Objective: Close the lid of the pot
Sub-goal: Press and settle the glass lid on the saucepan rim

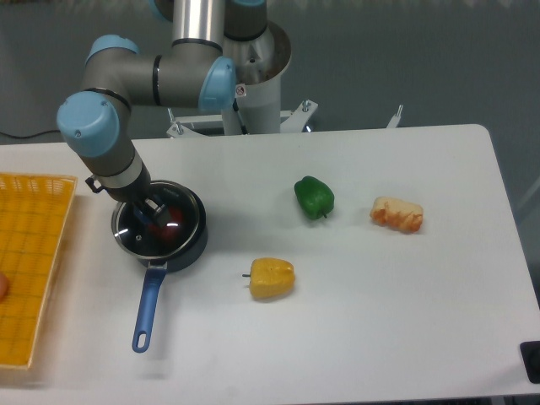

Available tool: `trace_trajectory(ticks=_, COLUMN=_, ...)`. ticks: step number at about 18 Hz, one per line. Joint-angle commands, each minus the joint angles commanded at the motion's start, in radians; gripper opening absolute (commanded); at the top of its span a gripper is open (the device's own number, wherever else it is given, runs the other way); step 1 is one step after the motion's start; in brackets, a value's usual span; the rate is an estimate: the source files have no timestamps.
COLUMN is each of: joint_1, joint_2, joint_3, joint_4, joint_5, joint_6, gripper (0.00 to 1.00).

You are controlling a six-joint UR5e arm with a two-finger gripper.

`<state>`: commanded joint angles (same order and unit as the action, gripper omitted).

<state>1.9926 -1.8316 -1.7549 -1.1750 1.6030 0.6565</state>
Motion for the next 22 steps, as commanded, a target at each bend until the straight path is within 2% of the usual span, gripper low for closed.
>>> trace_trajectory(ticks=6, joint_1=0.008, joint_2=0.012, joint_3=-0.02, joint_4=0.0, joint_5=0.002, joint_6=0.015, gripper=0.59)
trace_trajectory(ticks=22, joint_1=0.021, joint_2=0.009, joint_3=-0.002, joint_4=0.002, joint_5=0.002, joint_6=0.011, gripper=0.59)
